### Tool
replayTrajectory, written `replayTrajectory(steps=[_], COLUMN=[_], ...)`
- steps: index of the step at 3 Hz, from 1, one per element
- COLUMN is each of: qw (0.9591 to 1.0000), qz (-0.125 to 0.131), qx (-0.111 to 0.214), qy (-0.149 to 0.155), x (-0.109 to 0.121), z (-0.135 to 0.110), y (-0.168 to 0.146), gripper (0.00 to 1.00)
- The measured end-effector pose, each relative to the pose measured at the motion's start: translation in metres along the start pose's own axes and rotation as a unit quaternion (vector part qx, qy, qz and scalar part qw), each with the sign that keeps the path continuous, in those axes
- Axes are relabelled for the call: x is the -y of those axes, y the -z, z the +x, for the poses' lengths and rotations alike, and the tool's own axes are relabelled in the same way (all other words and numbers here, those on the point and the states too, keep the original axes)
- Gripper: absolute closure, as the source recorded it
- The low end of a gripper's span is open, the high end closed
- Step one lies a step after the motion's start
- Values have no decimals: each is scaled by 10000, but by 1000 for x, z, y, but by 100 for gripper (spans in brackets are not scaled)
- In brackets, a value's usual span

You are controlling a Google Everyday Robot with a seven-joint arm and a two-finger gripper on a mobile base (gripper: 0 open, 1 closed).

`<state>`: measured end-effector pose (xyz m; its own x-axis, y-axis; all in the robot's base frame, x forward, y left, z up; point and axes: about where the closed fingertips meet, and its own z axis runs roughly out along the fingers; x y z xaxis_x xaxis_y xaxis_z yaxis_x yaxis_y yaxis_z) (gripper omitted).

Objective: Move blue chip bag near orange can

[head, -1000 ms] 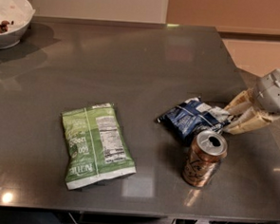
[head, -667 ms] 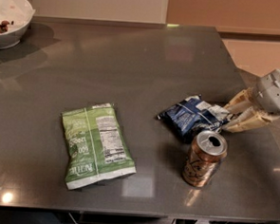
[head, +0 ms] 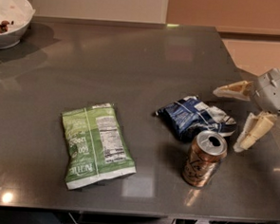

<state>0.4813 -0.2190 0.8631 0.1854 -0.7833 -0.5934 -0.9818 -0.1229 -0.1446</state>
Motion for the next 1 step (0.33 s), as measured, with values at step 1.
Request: replayTrajectory(steps=[1], qw=[10000], qz=[0], qx=[0], qy=[0], x=[0], z=[0], y=[0], gripper=[0])
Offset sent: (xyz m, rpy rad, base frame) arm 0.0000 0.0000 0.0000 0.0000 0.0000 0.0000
